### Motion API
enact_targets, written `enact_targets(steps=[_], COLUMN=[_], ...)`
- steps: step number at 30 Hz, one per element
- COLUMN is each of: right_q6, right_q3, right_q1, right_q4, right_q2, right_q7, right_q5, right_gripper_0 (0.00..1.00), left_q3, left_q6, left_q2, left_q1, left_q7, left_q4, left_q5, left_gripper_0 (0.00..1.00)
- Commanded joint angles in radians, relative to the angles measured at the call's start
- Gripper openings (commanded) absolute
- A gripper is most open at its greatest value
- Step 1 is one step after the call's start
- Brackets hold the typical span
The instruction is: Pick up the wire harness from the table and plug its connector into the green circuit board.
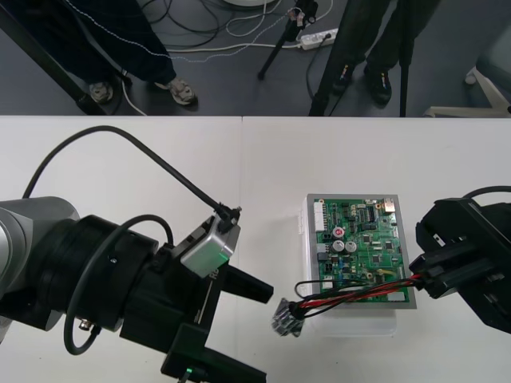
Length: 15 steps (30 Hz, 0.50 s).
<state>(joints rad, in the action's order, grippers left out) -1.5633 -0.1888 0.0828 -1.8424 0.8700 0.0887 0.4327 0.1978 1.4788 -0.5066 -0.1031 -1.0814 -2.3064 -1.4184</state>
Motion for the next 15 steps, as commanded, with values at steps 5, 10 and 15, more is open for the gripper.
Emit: enact_targets(steps=[5,10,15], right_q6=[-0.007,-0.007,0.020], right_q3=[0.155,0.244,0.287], right_q1=[-0.117,-0.181,-0.221], right_q4=[-0.031,-0.031,-0.031], right_q2=[0.041,0.043,0.043], right_q7=[-0.032,-0.038,-0.060], right_q5=[-0.020,-0.019,-0.019], right_gripper_0=[0.00,0.00,0.00], left_q3=[-0.084,-0.106,-0.112], left_q6=[-0.132,-0.164,-0.173], left_q2=[0.023,0.008,-0.003], left_q1=[0.005,-0.010,-0.033], left_q7=[-0.034,-0.025,-0.009], left_q4=[-0.013,-0.013,0.004], left_q5=[-0.048,-0.071,-0.083], left_gripper_0=[1.00,1.00,1.00])
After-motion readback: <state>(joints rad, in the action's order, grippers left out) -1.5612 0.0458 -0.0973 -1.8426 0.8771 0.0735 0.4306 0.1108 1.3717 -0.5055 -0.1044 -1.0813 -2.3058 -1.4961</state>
